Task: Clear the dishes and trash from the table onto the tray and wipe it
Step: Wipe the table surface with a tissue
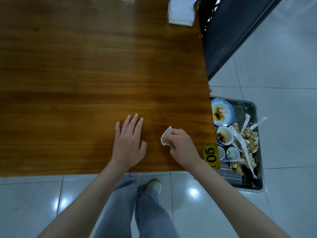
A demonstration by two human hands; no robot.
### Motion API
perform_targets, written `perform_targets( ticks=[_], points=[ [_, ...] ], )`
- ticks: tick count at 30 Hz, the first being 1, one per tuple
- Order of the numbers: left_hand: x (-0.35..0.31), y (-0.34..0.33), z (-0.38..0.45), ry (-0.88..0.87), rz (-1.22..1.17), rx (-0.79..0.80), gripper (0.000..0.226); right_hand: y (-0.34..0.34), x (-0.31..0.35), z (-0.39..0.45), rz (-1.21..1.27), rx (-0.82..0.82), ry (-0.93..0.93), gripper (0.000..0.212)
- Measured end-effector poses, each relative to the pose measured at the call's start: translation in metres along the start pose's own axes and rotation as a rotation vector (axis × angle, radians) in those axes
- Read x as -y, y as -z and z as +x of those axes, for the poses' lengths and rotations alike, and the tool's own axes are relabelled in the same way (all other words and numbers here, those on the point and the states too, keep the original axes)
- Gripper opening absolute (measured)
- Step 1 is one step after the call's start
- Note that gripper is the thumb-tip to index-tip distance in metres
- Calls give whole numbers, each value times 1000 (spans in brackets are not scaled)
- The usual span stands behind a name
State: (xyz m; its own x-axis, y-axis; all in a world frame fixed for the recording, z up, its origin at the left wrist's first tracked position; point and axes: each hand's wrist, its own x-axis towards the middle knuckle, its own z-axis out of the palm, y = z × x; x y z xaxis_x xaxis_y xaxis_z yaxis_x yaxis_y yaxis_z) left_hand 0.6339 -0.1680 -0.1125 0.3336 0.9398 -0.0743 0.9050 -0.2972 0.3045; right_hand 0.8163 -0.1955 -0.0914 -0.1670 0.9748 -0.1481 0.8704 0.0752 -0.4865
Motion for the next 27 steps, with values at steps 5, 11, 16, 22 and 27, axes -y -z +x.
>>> perform_targets(
  ticks=[5,11,16,22,27],
  points=[
    [0,1,0,-6,4,7,62,26,-28,-2,57,-143,-135,15],
    [1,0,1,0,7,-5,62,15,-21,1,78,-267,-273,16],
    [1,-2,-1,8,16,9,62,-6,7,-9,141,-222,-190,14],
    [2,-2,1,14,21,-1,63,3,-5,14,99,-313,-397,15],
    [15,2,-4,111,12,-32,63,-15,26,18,161,-251,-271,12]
  ],
)
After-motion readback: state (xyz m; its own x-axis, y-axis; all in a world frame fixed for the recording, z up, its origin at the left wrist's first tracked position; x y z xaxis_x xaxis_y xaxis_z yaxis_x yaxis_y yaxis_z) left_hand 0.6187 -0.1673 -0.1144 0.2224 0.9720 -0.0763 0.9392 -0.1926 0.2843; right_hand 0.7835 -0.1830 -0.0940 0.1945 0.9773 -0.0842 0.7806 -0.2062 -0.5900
